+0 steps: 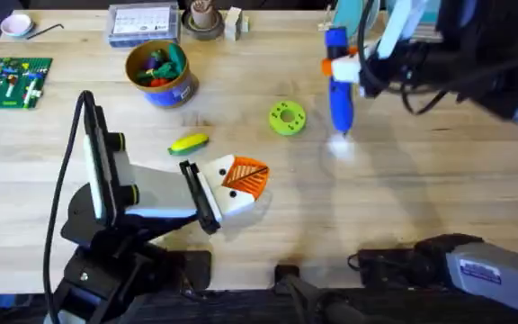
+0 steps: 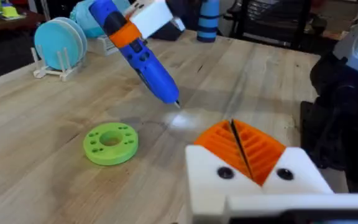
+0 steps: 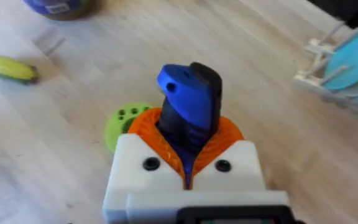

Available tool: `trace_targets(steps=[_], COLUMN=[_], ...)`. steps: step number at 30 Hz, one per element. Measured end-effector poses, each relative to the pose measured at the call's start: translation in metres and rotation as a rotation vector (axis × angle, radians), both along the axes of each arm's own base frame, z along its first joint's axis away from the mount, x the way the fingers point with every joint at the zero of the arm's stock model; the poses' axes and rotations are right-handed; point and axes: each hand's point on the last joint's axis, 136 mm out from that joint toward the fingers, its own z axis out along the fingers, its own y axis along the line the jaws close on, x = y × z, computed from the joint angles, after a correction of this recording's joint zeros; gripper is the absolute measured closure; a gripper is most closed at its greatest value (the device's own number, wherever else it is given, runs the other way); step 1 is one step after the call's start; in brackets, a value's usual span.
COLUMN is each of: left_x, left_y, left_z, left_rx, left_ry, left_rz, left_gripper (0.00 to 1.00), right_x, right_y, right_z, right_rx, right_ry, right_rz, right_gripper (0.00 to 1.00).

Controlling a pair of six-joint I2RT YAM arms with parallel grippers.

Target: Pick up the gripper from the table and insert it into the empty holder that is missing its gripper. Then pick up a screw, insert it into the mounting hole, and use the screwdriver to tighten it. Finally, clean up the table by picking up the vegetable and placing it into the bucket.

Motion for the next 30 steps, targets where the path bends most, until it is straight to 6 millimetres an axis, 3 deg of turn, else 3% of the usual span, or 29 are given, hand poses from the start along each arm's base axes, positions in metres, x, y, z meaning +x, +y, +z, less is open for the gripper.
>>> trace_targets(steps=[6,11,15,19,30], left_x=[0.000,0.000,0.000,0.000,0.001], left_y=[0.000,0.000,0.000,0.000,0.000], left_z=[0.000,0.000,0.000,0.000,0.000], left_rx=[0.000,0.000,0.000,0.000,0.000], left_ry=[0.000,0.000,0.000,0.000,0.000], left_rz=[0.000,0.000,0.000,0.000,0.004], left_gripper=[0.997,0.997,0.997,0.997,0.997], right_x=[0.067,0.101,0.103,0.097,0.109], right_y=[-0.041,-0.031,-0.006,0.014,0.037], right_z=[0.010,-0.023,-0.068,-0.096,-0.120], right_rx=[-0.237,-0.420,-0.516,-0.569,-0.606], right_ry=[-0.081,-0.149,-0.158,-0.158,-0.213], right_rz=[0.006,0.176,0.346,0.461,0.533], right_gripper=[0.980,0.980,0.980,0.980,0.980])
